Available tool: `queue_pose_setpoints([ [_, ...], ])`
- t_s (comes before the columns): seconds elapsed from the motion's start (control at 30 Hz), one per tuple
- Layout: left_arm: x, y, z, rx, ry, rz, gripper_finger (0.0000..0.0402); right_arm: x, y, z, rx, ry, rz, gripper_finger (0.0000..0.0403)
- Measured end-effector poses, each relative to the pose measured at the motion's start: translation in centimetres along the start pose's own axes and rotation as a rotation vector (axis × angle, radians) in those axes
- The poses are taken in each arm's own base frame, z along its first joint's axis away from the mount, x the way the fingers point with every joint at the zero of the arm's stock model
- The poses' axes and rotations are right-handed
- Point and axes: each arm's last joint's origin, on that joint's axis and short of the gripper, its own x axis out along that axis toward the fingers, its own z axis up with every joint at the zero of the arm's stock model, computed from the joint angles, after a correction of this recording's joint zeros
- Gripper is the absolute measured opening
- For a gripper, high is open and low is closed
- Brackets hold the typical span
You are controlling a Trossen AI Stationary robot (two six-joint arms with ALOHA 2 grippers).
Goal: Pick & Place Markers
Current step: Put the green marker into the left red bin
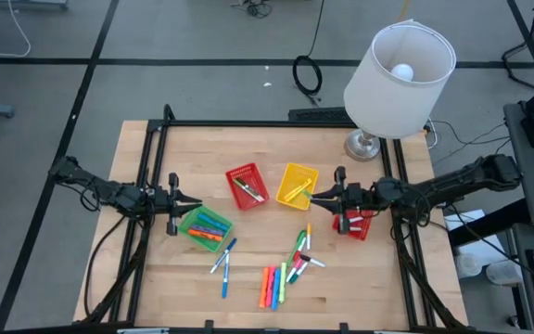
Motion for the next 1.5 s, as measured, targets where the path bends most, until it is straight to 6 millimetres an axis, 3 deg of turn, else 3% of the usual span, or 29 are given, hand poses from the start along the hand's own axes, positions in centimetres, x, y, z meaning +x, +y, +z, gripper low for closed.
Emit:
queue_pose_setpoints([
  [0.17, 0.0, 0.0, 0.0, 0.0, 0.0, 0.0, 0.0049, 0.2, 0.0, -0.4, 0.013, -0.019, -0.001, 0.0016],
  [0.3, 0.0, 0.0, 0.0, 0.005, 0.0, 0.011, 0.0049, 2.0, 0.3, 0.1, 0.043, -0.085, 0.01, 0.0016],
  [0.4, 0.0, 0.1, 0.0, 0.003, 0.001, 0.031, 0.0049, 4.6, 0.6, 0.8, 0.046, -0.051, 0.026, 0.0016],
  [0.6, 0.0, 0.1, 0.0, 0.0, 0.001, 0.034, 0.0049, 11.5, 0.8, 2.1, 0.019, 0.19, -0.004, 0.0016],
  [0.83, 0.0, 0.1, 0.0, -0.015, 0.0, 0.029, 0.0049, 17.8, -1.6, 3.2, 0.012, 0.309, -0.085, 0.0016],
  [1.0, 0.0, 0.1, 0.0, -0.015, 0.0, 0.029, 0.0049, 20.7, -4.9, 1.2, 0.06, 0.378, -0.176, 0.0016],
  [1.23, 0.0, 0.1, 0.0, -0.012, 0.0, 0.027, 0.0049, 21.7, -8.6, -4.0, 0.186, 0.481, -0.293, 0.0016],
  [1.5, 0.0, 0.1, 0.0, -0.011, 0.0, 0.026, 0.0049, 21.9, -9.3, -6.9, 0.23, 0.56, -0.324, 0.0016],
])
